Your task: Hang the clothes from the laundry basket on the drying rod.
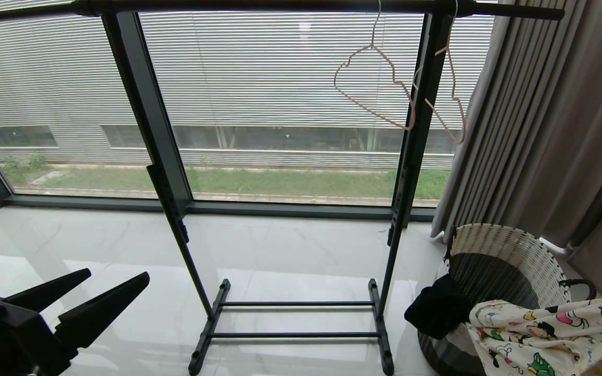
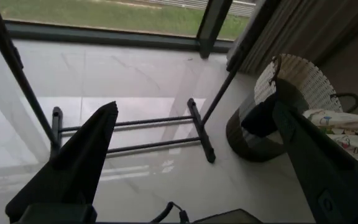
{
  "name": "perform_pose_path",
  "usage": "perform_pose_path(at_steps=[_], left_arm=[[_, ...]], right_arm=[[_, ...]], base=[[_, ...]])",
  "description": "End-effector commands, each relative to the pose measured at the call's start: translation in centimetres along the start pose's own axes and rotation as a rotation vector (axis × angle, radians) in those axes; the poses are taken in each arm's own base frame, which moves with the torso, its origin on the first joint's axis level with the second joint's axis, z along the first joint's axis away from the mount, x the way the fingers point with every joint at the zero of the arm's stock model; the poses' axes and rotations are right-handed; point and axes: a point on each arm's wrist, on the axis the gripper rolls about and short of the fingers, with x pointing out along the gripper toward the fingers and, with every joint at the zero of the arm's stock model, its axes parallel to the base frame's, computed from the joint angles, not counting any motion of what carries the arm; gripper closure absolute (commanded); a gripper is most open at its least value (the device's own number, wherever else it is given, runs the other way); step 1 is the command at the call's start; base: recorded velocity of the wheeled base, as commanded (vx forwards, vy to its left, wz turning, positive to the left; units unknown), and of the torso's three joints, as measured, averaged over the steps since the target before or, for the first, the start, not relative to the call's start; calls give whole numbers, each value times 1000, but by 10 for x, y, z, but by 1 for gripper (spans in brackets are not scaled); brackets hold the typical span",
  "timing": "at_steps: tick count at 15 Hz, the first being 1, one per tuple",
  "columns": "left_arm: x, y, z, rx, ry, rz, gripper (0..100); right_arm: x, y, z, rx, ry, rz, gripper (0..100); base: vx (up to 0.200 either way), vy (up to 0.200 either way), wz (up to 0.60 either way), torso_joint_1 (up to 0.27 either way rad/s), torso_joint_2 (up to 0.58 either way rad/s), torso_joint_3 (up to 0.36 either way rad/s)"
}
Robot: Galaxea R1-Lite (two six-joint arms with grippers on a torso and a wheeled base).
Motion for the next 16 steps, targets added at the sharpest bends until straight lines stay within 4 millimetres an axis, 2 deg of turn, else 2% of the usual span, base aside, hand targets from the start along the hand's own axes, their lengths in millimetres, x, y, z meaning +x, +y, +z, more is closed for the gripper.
perform_pose_path(at_steps=[1,2,3,6,8,10,13,16], left_arm=[[82,-53,-2,86,205,-90,0],[105,-86,-16,110,277,-112,0],[115,-107,-26,121,313,-145,0],[127,-183,-53,80,384,-309,0],[138,-228,-82,33,424,-360,0],[152,-261,-110,45,428,-360,0],[170,-304,-137,50,424,-406,0],[190,-329,-154,38,405,-427,0]], right_arm=[[-2,1,-1,-1,-8,-4,100],[-3,1,-1,-1,-11,-4,100],[-3,1,-1,-1,-10,-4,100],[-2,1,-1,2,-9,-2,100],[-3,1,-1,4,-13,-4,100],[-5,1,-2,4,-20,-8,100],[-8,3,-4,-2,-33,-7,100],[-8,4,-4,-7,-43,7,100]], base=[[0,0,0,0,0,0],[0,0,0,0,0,0],[0,0,0,0,0,0],[0,0,0,0,0,0],[0,0,0,0,0,0],[0,0,0,0,0,0],[0,0,0,0,0,0],[0,0,0,0,0,0]])
